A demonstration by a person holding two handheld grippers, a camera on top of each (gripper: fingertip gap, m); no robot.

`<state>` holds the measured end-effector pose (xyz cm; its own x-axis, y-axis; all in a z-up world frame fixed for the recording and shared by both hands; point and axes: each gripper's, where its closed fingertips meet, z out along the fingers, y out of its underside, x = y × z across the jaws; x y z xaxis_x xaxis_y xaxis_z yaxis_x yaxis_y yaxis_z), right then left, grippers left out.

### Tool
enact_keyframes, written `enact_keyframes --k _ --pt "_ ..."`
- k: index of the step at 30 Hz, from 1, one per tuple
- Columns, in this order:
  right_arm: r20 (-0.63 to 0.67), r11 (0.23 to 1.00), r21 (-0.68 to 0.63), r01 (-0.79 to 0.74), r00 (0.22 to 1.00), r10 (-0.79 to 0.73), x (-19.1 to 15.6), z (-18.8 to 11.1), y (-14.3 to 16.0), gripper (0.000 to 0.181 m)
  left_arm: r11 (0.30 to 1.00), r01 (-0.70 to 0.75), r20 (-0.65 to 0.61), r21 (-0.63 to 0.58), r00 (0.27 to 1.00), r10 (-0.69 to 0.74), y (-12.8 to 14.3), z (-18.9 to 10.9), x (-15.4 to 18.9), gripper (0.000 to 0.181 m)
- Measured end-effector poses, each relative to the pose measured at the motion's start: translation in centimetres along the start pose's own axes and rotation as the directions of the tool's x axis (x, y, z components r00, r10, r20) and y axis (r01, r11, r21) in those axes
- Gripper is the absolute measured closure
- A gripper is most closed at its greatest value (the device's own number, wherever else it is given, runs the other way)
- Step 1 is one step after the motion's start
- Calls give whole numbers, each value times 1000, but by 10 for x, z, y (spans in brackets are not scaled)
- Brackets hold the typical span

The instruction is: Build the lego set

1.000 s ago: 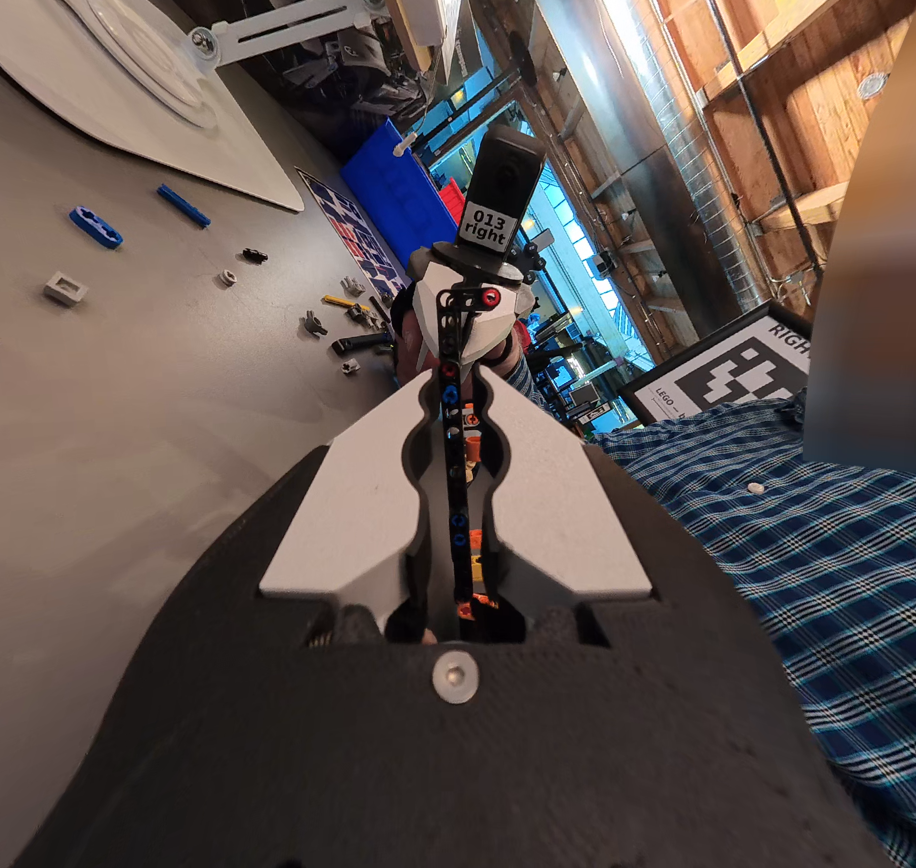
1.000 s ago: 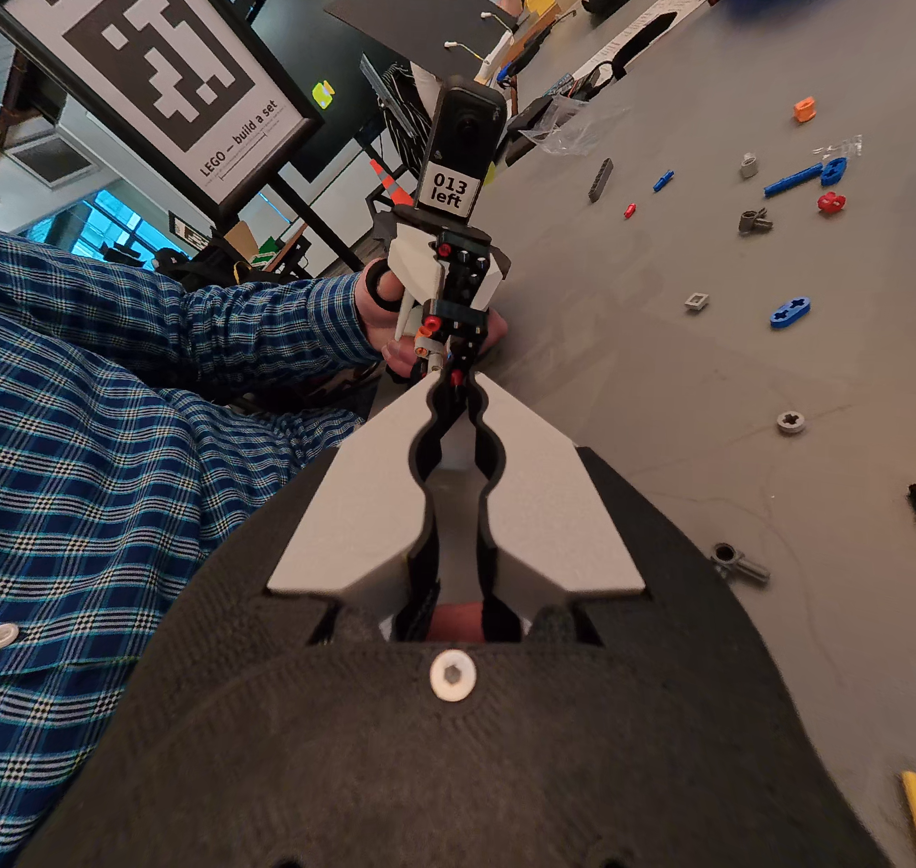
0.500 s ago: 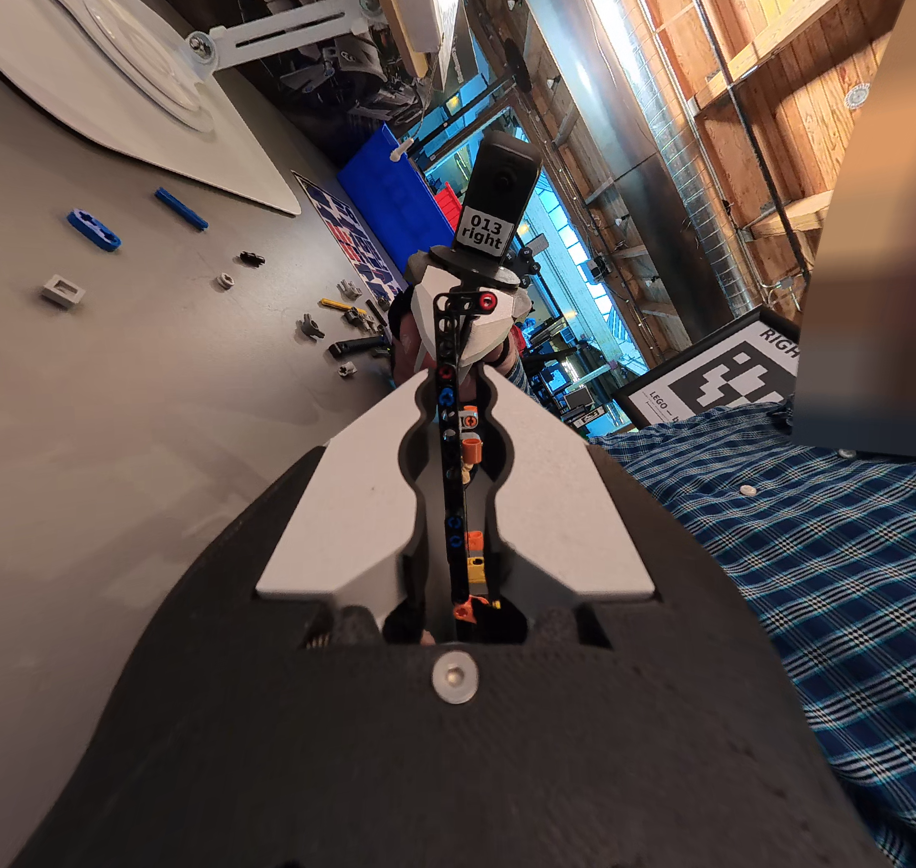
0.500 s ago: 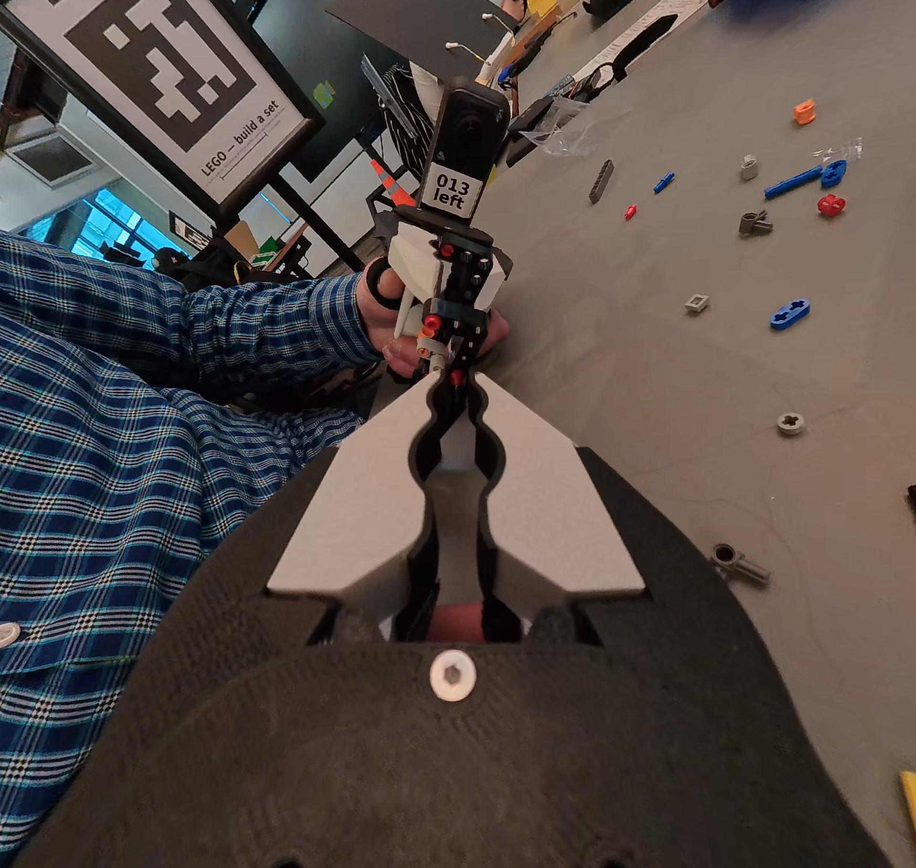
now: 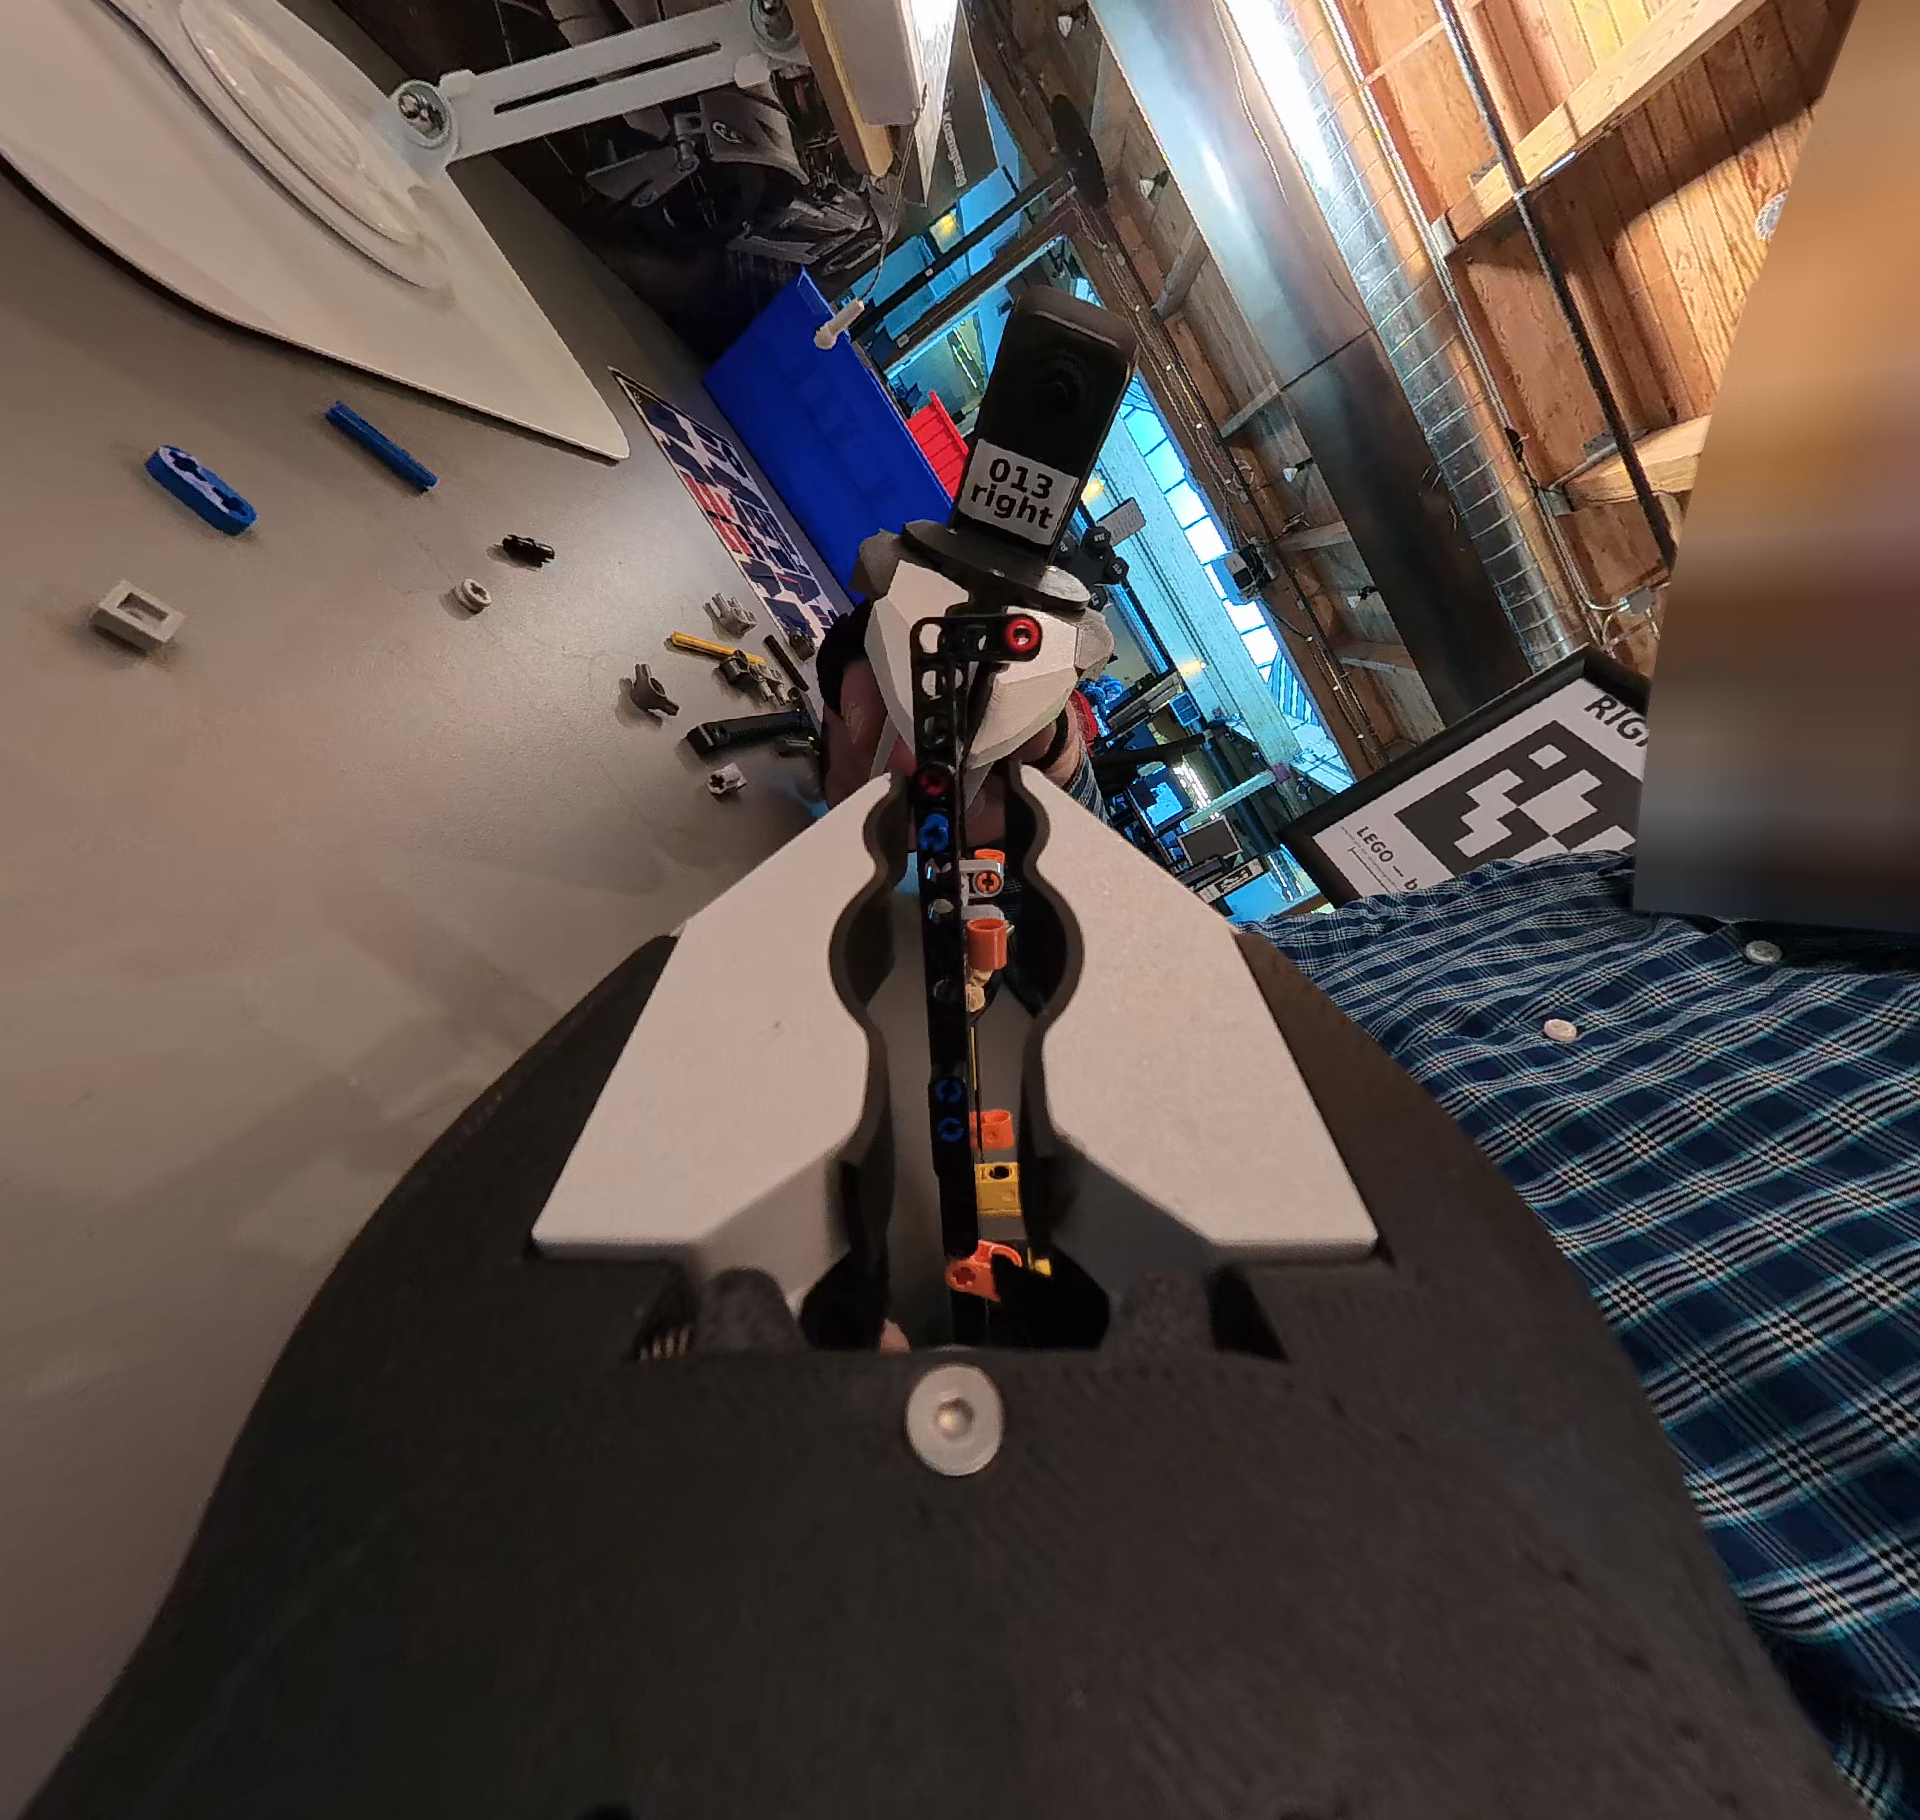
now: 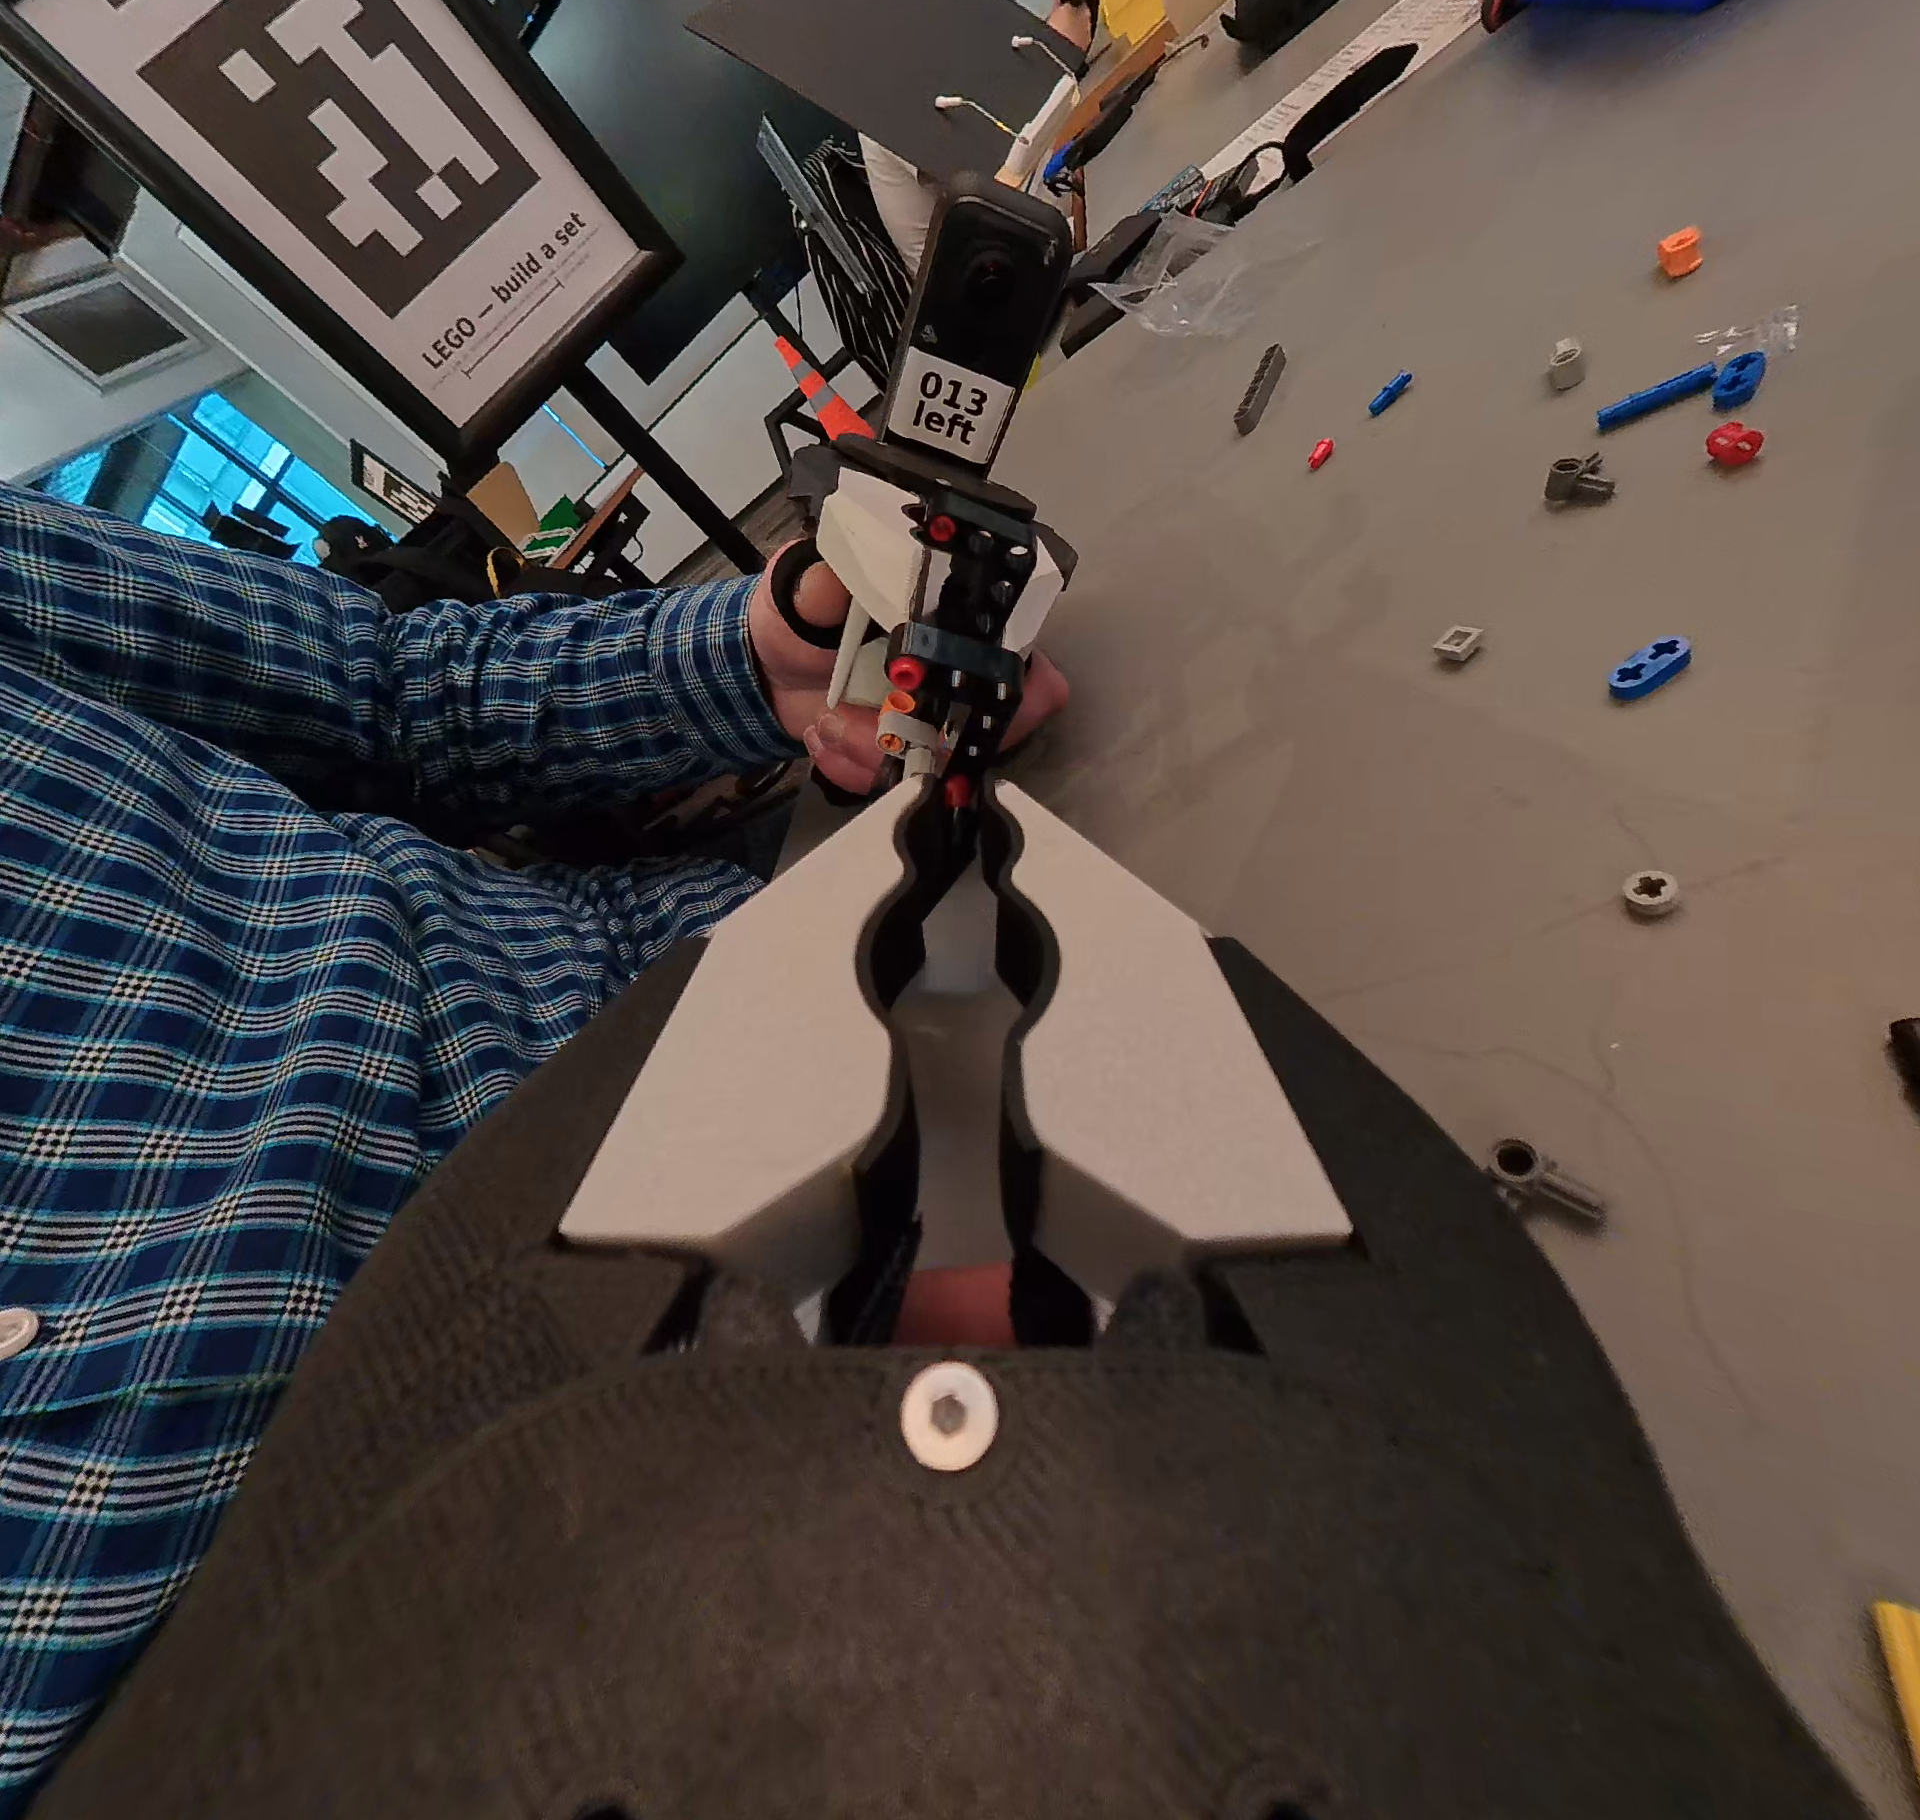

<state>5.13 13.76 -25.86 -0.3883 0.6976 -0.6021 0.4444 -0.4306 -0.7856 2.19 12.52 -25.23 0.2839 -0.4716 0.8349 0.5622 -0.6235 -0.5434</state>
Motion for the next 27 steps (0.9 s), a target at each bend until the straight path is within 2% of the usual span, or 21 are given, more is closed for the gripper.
enact_keyframes --k 14,27 --pt "1 1000 6 -10 1000 10 0 -1 -1 177 999 2 3 47 1000 -2 -6 -4 -1 160" --pt "5 1000 8 -24 1000 24 3 -1 0 177 999 1 -7 39 1000 0 -5 -4 1 161"
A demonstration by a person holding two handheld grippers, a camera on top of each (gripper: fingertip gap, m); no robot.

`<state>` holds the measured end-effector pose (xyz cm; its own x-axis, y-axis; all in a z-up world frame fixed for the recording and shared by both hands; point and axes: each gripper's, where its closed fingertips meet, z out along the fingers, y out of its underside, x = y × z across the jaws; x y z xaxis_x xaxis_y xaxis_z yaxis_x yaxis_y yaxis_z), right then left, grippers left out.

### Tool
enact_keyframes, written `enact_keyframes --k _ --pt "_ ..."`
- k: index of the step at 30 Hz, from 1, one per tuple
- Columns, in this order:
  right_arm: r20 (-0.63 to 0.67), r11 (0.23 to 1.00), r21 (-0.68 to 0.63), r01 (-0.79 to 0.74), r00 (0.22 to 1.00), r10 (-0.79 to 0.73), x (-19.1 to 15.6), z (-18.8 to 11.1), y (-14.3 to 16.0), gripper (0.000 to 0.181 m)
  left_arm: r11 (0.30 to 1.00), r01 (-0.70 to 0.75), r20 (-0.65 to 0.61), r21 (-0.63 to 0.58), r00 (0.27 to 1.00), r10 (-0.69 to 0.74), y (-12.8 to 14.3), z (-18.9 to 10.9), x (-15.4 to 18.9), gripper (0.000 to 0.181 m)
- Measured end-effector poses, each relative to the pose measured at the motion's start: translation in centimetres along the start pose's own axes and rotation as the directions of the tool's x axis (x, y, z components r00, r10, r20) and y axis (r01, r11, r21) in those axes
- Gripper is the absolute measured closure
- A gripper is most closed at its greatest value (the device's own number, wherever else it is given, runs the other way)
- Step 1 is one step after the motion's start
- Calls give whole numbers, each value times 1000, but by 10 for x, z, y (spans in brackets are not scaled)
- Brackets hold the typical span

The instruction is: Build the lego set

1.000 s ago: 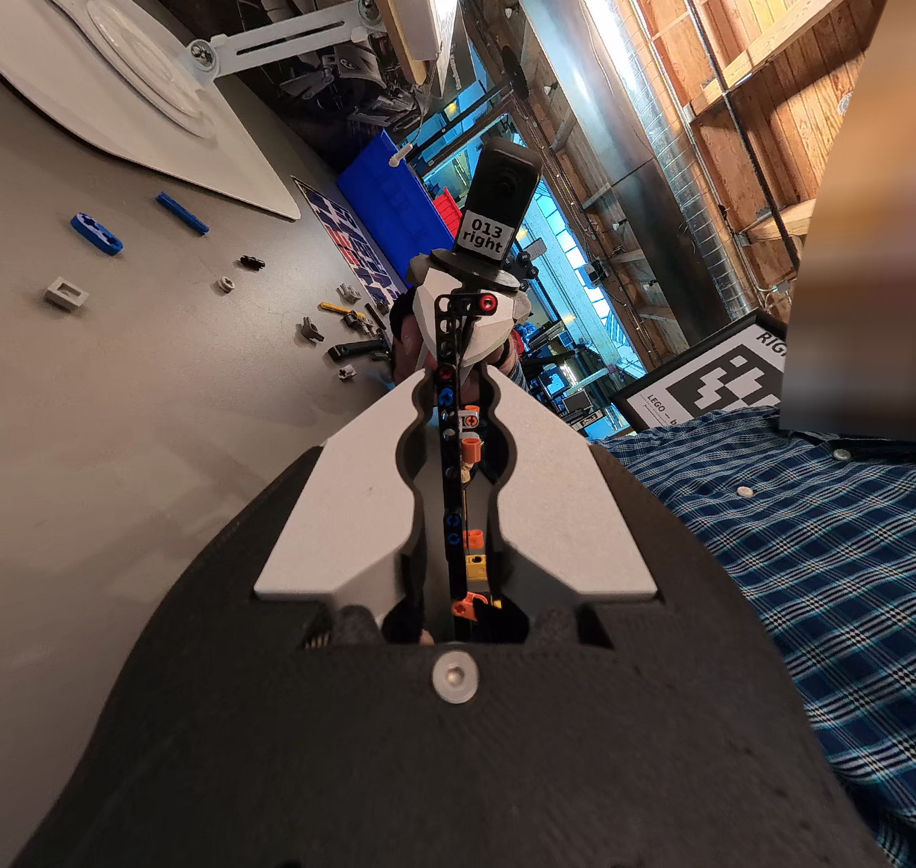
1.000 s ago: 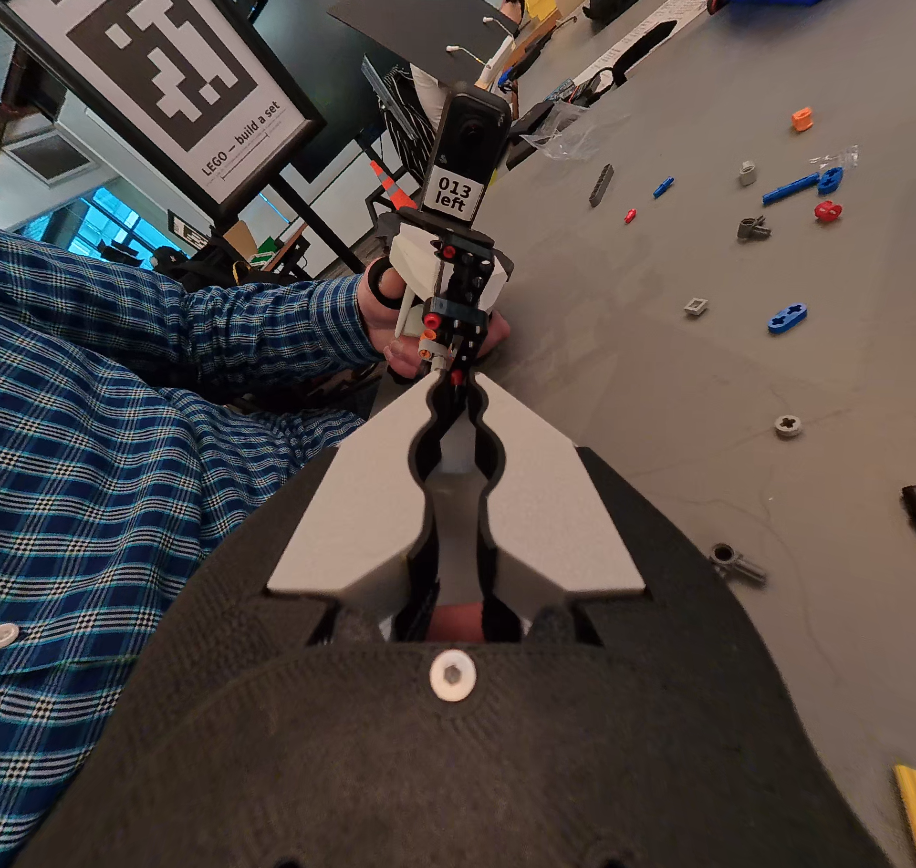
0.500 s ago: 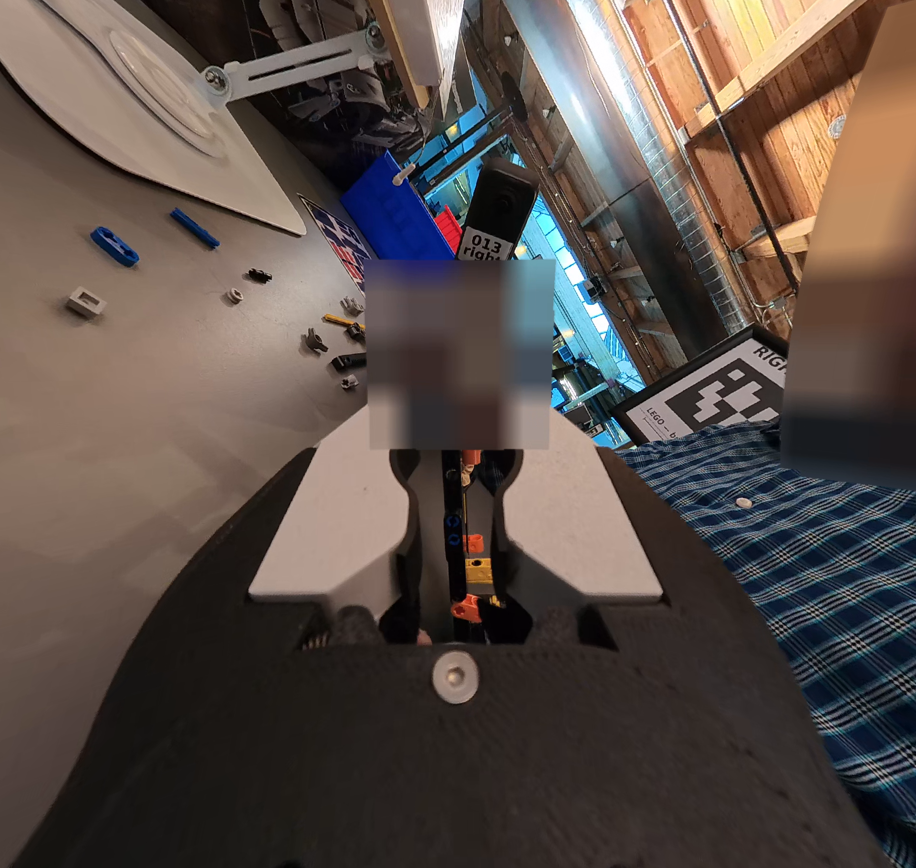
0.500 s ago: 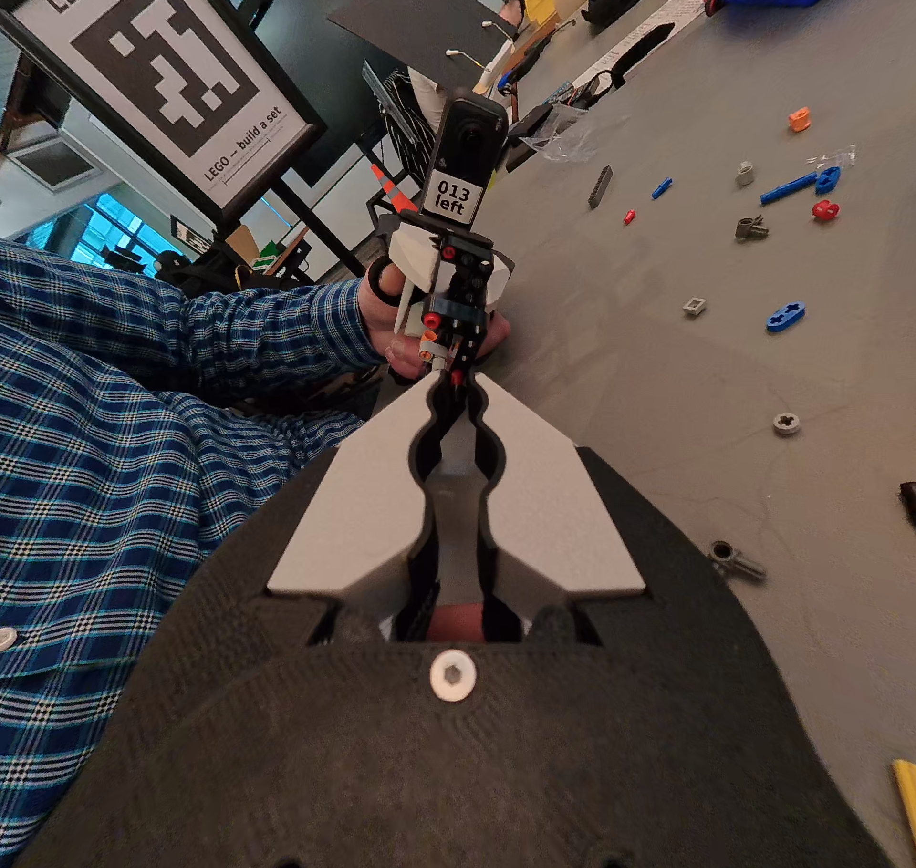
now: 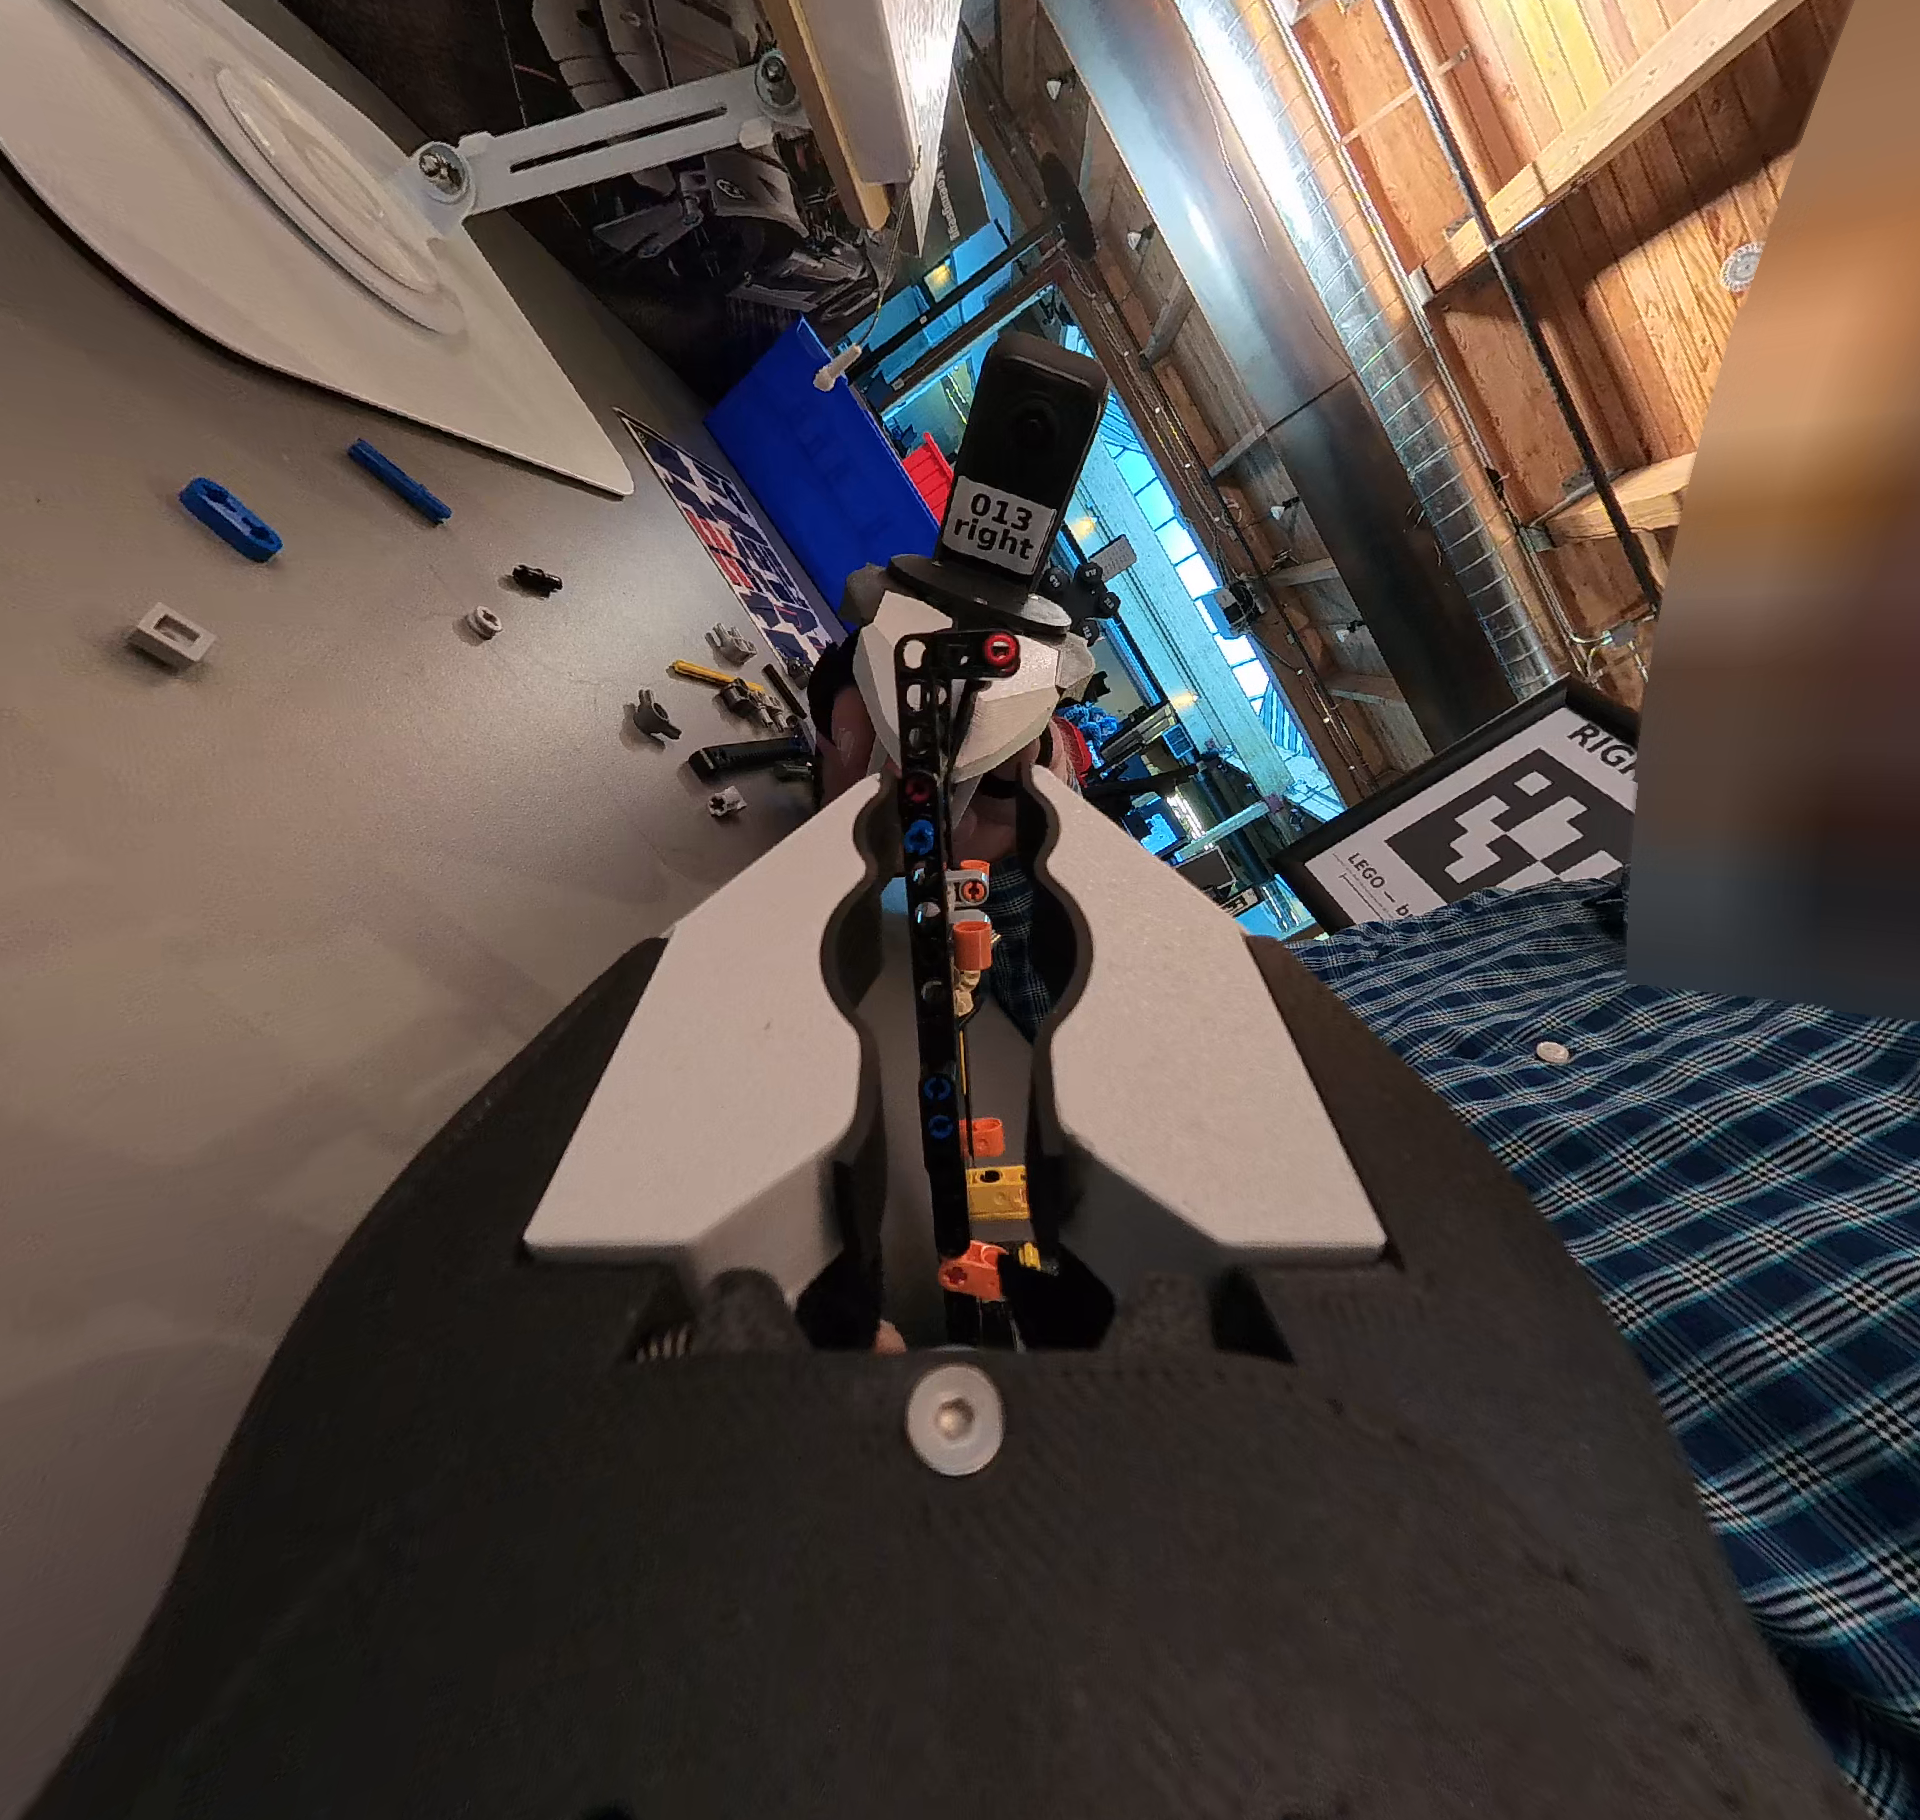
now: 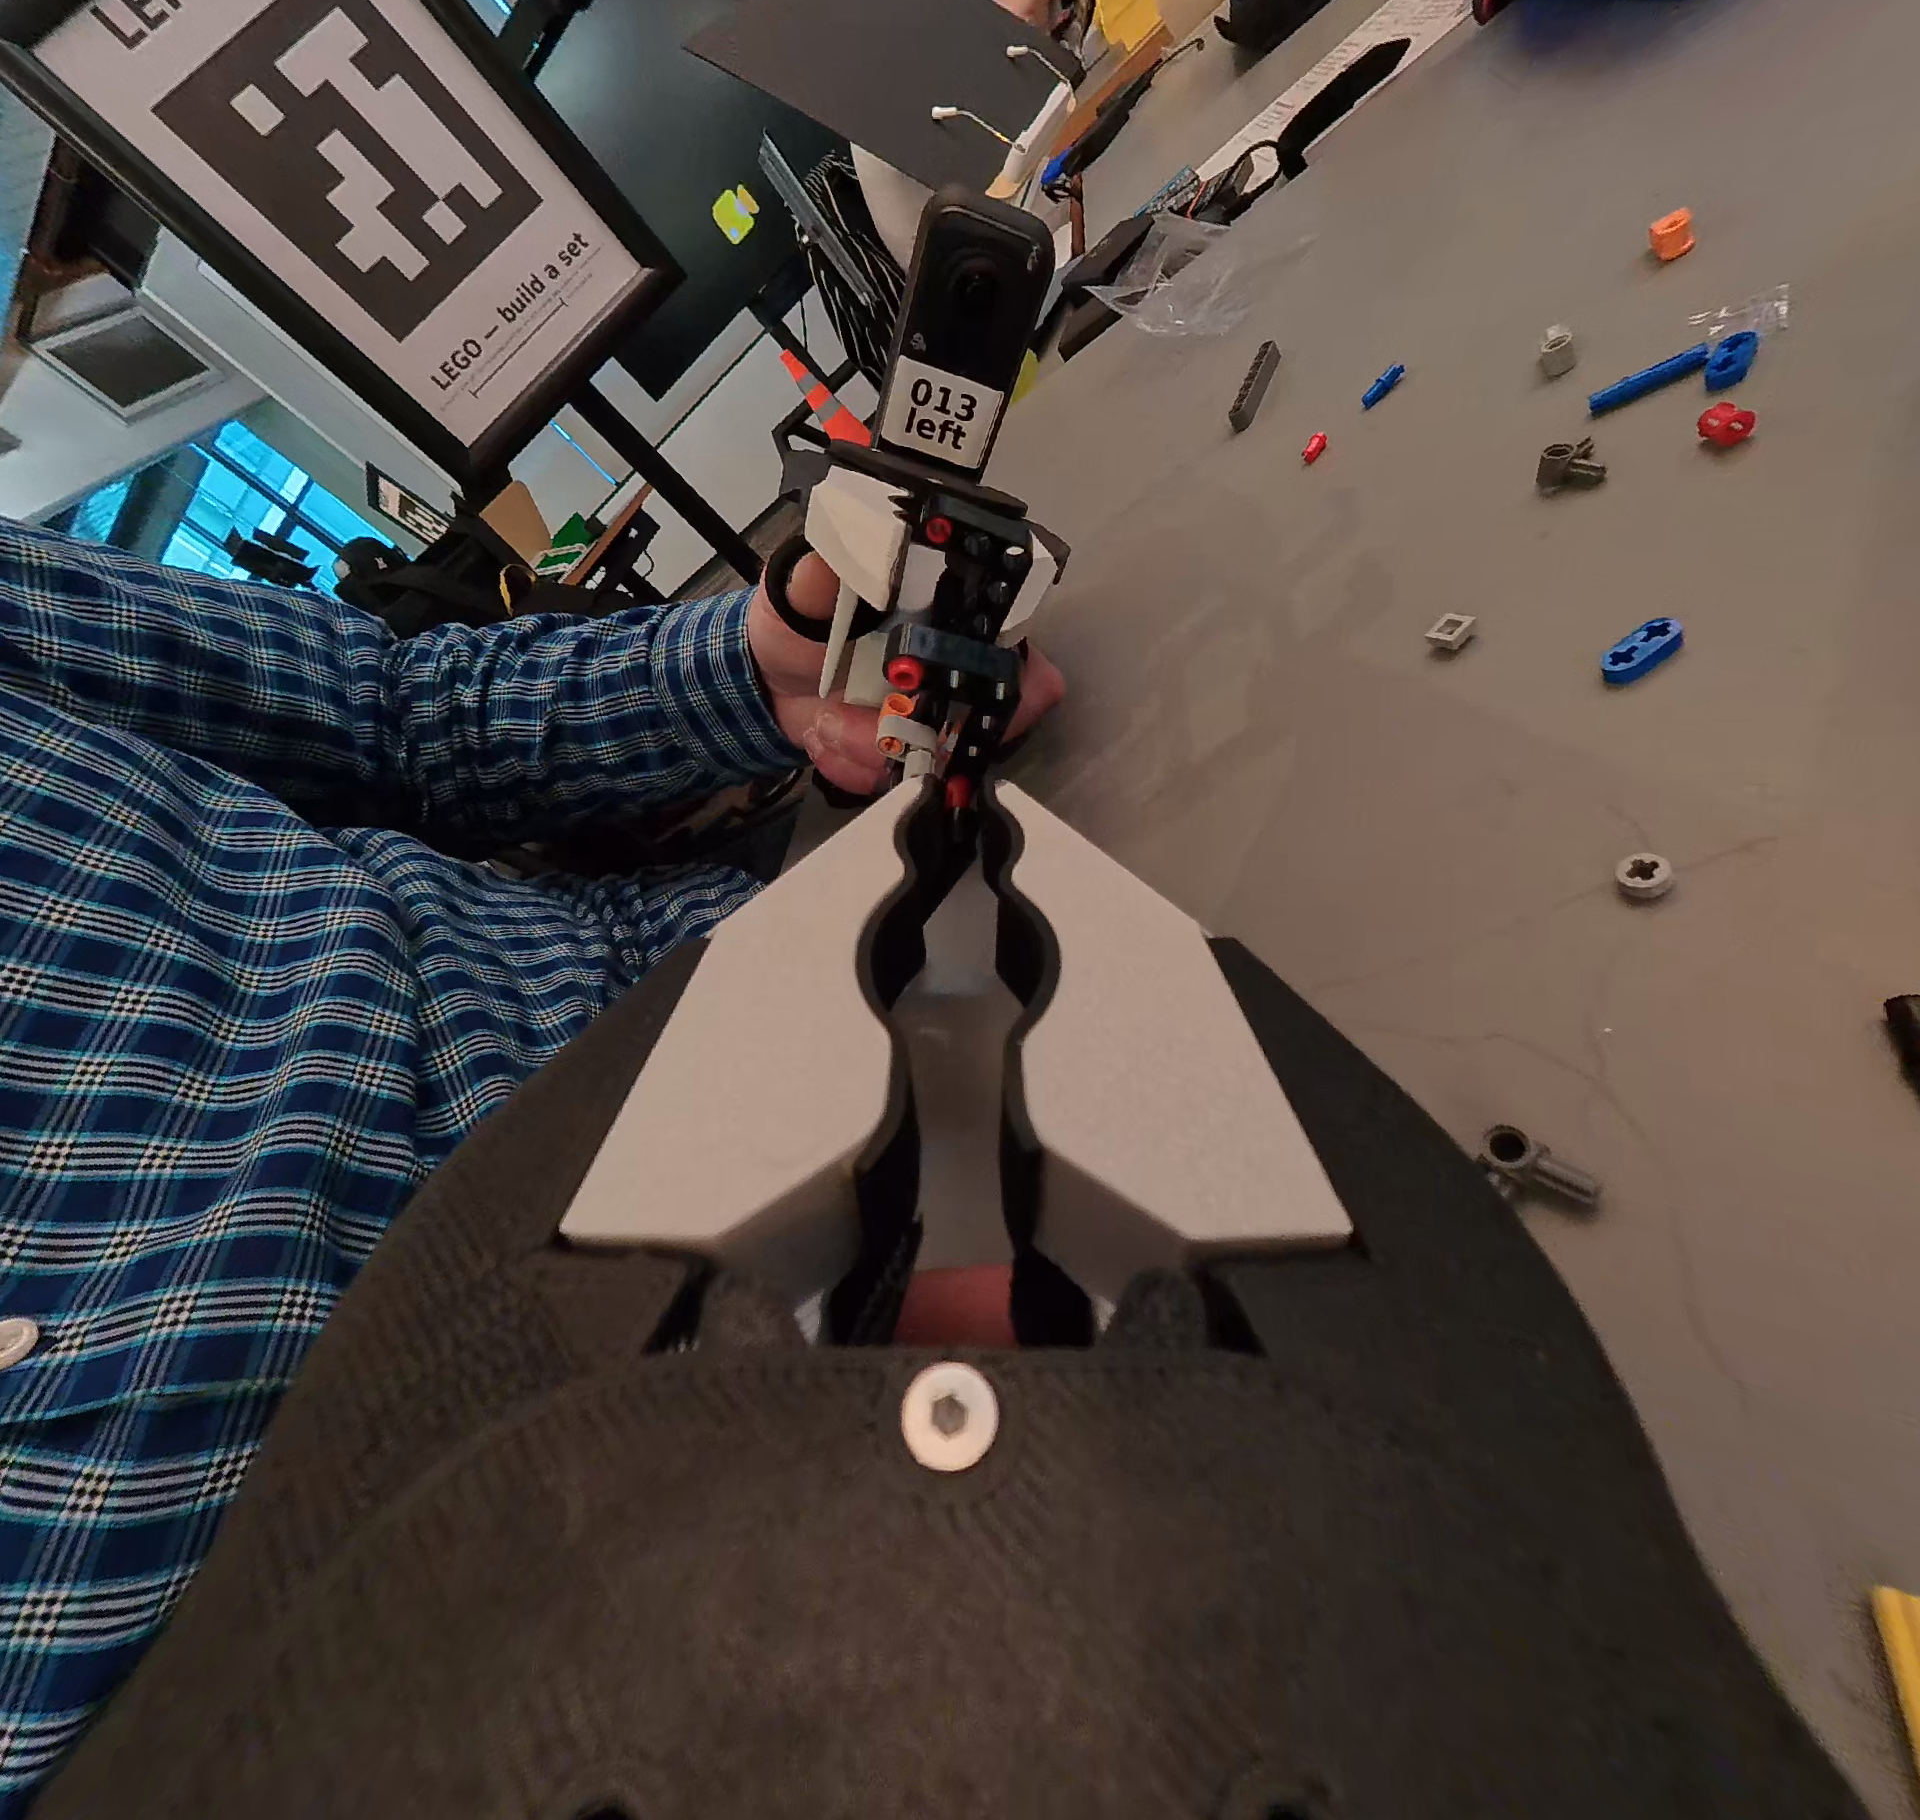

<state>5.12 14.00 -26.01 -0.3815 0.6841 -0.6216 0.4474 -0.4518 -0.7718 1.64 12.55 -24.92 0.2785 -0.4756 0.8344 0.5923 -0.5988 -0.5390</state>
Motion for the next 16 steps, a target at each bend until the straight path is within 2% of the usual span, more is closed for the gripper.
enact_keyframes --k 16 --pt "9 1000 3 -7 1000 7 -2 -2 -1 174 999 -36 44 -32 998 37 5 2 -3 176"
